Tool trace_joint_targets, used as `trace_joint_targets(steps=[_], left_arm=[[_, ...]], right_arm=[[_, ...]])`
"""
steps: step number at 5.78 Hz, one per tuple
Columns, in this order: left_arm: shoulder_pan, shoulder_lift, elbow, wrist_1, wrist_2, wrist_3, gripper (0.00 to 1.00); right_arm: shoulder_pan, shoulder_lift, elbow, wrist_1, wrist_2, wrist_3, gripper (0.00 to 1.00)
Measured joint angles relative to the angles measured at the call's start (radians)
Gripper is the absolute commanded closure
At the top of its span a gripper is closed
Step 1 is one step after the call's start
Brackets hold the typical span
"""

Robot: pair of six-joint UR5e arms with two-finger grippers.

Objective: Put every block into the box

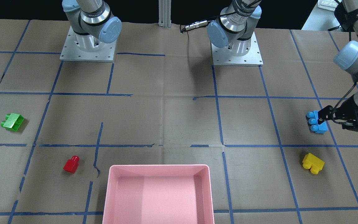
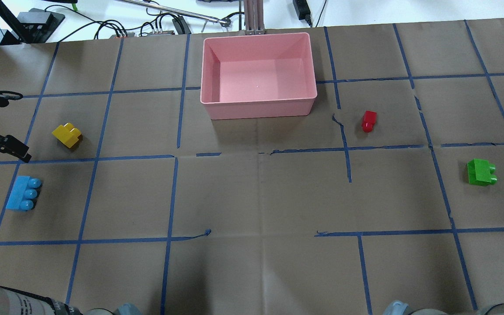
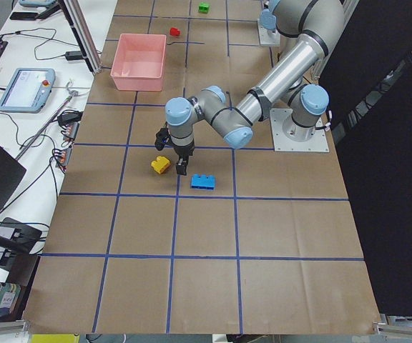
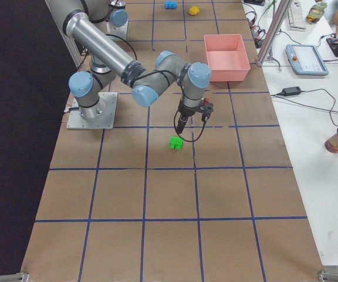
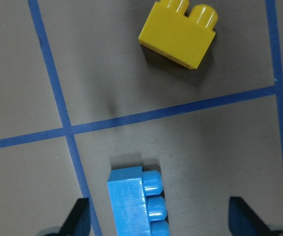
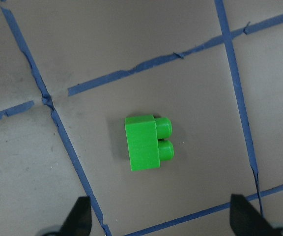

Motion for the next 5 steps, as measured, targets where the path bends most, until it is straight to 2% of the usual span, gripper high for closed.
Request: trace_joint_targets(steps=[2,3,4,5], left_arm=[[0.055,-0.027,-0.105,0.103,0.000,0.017,0.01],[0.071,-0.052,-0.114,0.122,0.001,0.018,0.13],[0.085,-0.068,-0.115,0.129,0.002,0.018,0.34],[0.090,-0.074,-0.118,0.131,0.001,0.018,0.48]], right_arm=[[-0.001,0.078,0.059,-0.103,-0.002,-0.031,0.01],[-0.002,0.117,0.064,-0.112,-0.005,-0.040,0.01],[-0.002,0.150,0.068,-0.124,-0.005,-0.041,0.01],[-0.002,0.179,0.071,-0.137,-0.006,-0.043,0.01]])
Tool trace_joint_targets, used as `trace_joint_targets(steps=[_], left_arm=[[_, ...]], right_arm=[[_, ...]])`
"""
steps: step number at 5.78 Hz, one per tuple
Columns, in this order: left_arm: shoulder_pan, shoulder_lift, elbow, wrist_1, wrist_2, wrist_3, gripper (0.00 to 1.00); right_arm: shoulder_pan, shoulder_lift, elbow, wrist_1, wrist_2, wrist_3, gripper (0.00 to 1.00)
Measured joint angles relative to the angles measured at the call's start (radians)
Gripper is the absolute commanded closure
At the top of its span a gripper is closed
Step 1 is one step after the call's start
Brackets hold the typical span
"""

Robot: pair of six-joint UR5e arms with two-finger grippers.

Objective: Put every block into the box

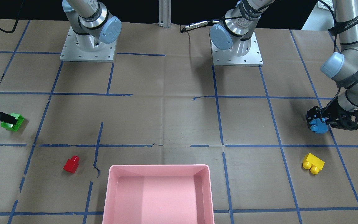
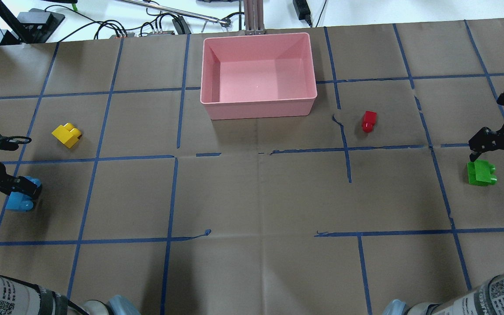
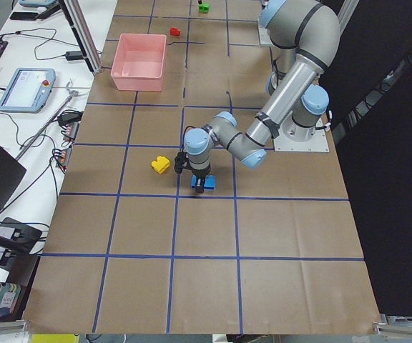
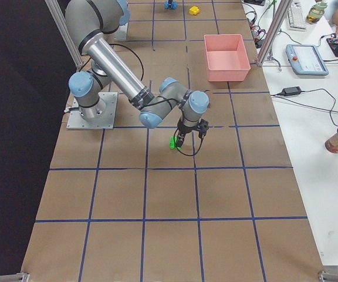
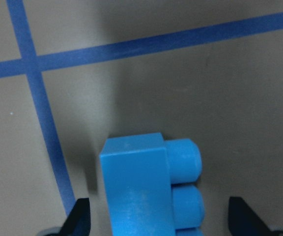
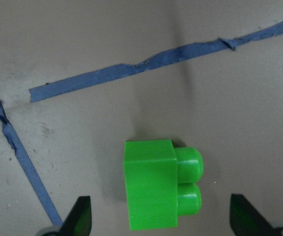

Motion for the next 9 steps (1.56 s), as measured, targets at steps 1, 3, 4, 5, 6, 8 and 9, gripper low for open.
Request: trace_joint_targets(steps=[1,3,4,5,6,8,9], left_arm=[[0.001,-0.003,-0.002,0.001,0.000,0.001,0.82],[0.000,0.000,0.000,-0.004,-0.001,-0.013,1.00],[-0.011,0.009,0.014,-0.010,-0.001,-0.029,1.00],[-0.030,0.021,0.028,-0.014,-0.001,-0.041,1.00],[-0.042,0.031,0.035,-0.015,-0.002,-0.051,1.00],[-0.099,0.082,0.052,-0.066,-0.029,-0.139,1.00],[-0.176,0.113,0.095,-0.160,-0.038,-0.260,1.00]], right_arm=[[0.000,0.026,0.008,-0.005,-0.001,-0.001,0.04],[-0.002,0.046,0.023,-0.014,-0.011,0.001,0.36],[-0.005,0.048,0.024,-0.020,-0.016,0.002,0.45],[-0.007,0.048,0.024,-0.025,-0.017,0.003,0.53],[-0.007,0.048,0.022,-0.029,-0.018,0.002,0.52],[-0.006,0.034,-0.016,-0.019,-0.018,0.005,0.51],[0.000,0.011,-0.059,0.008,-0.016,0.011,0.50]])
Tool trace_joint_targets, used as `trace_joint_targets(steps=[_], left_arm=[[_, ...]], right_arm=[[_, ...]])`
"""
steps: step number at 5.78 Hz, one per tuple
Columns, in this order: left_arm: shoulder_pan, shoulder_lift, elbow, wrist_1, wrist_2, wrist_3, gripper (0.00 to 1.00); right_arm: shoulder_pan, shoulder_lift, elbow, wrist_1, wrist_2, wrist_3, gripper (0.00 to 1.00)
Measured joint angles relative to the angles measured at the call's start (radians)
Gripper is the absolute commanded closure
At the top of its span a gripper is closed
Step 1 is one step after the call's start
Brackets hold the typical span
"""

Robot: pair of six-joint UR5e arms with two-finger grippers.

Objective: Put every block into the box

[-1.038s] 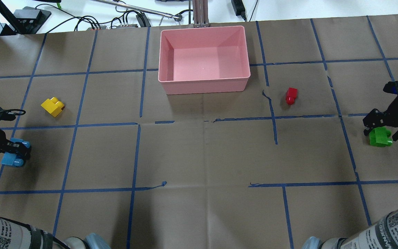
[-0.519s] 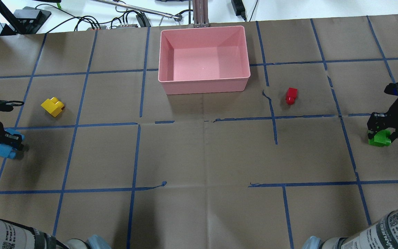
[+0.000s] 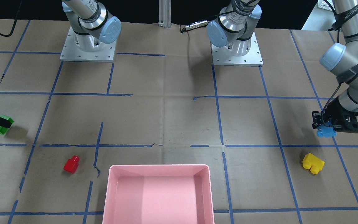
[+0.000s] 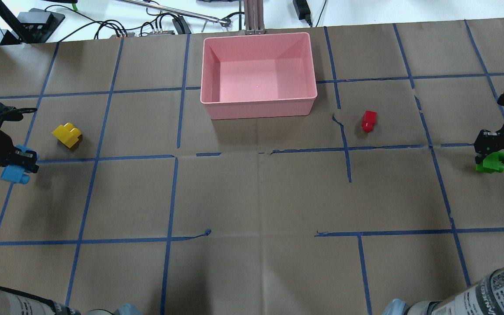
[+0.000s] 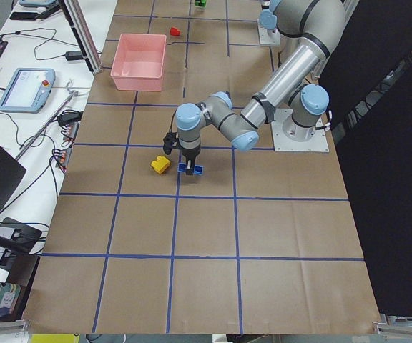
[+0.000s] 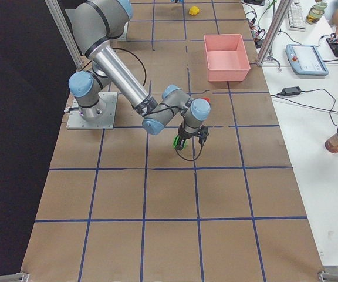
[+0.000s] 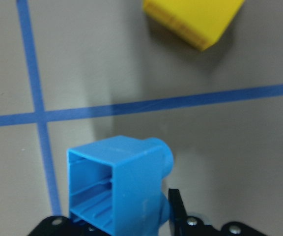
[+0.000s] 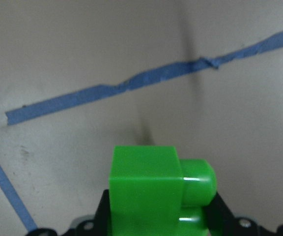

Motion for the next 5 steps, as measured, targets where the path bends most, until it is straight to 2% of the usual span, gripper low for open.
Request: trace_joint_targets(steps=[2,3,5], left_arm=[[-0.198,-0.002,0.189,-0.220,-0.009,-0.301,1.00],[-0.303,-0.034,0.293,-0.280,-0.023,-0.373,1.00],[-0.486,-0.145,0.477,-0.300,-0.086,-0.414,1.00]], right_arm=[[0.057,-0.060,-0.114,0.129,0.005,0.026,0.49],[0.112,-0.093,-0.185,0.235,0.008,0.051,0.49],[0.239,-0.133,-0.322,0.435,0.014,0.099,0.49]])
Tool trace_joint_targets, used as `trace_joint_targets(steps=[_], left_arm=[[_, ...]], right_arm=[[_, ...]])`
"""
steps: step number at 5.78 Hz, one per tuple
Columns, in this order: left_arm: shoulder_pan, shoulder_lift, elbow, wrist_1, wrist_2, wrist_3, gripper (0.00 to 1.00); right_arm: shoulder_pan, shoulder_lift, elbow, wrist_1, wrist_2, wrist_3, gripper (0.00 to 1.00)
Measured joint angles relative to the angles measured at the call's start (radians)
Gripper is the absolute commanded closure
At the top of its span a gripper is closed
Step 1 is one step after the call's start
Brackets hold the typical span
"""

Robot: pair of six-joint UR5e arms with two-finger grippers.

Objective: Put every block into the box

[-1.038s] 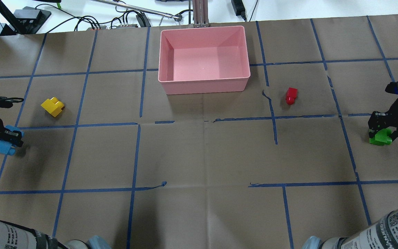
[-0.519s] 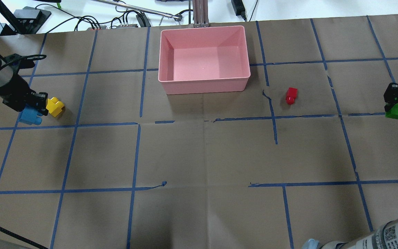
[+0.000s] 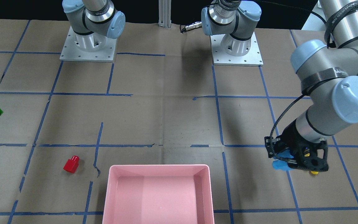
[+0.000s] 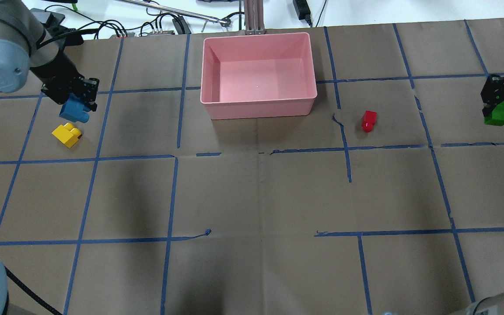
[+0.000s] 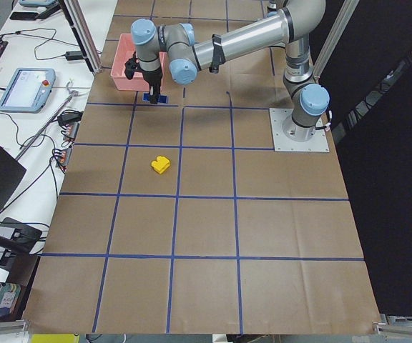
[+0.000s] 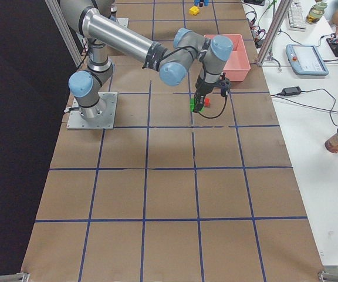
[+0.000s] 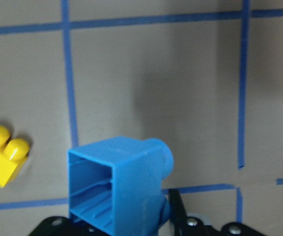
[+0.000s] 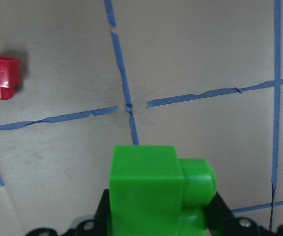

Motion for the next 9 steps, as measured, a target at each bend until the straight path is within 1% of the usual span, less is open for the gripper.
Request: trace_joint_targets(steps=[1,2,3,4,5,6,7,8,9], left_arm=[[-0.085,-0.064,0.102,-0.002,-0.013,-0.101,1.00],[-0.167,-0.139,0.198,0.028,-0.020,-0.250,1.00],[-0.241,-0.211,0.263,0.088,-0.021,-0.316,0.70],[-0.294,-0.273,0.292,0.164,-0.022,-0.332,0.01],[-0.322,-0.314,0.298,0.217,-0.022,-0.336,0.00],[-0.335,-0.326,0.297,0.231,-0.018,-0.337,0.00],[-0.334,-0.311,0.291,0.197,-0.013,-0.337,0.00],[-0.311,-0.275,0.281,0.110,-0.009,-0.336,0.00],[-0.258,-0.224,0.255,0.035,-0.009,-0.325,0.00]], right_arm=[[0.061,-0.006,-0.048,0.057,0.002,0.008,0.49],[0.099,-0.008,-0.070,0.084,0.012,0.010,0.49],[0.114,-0.010,-0.077,0.093,0.026,0.010,0.49],[0.119,-0.011,-0.078,0.095,0.032,0.011,0.49],[0.120,-0.010,-0.078,0.096,0.034,0.011,0.49],[0.120,-0.009,-0.078,0.096,0.034,0.011,0.49],[0.120,-0.009,-0.077,0.096,0.034,0.011,0.49],[0.121,-0.009,-0.077,0.095,0.035,0.011,0.49],[0.132,-0.004,-0.084,0.093,0.054,0.040,0.48]])
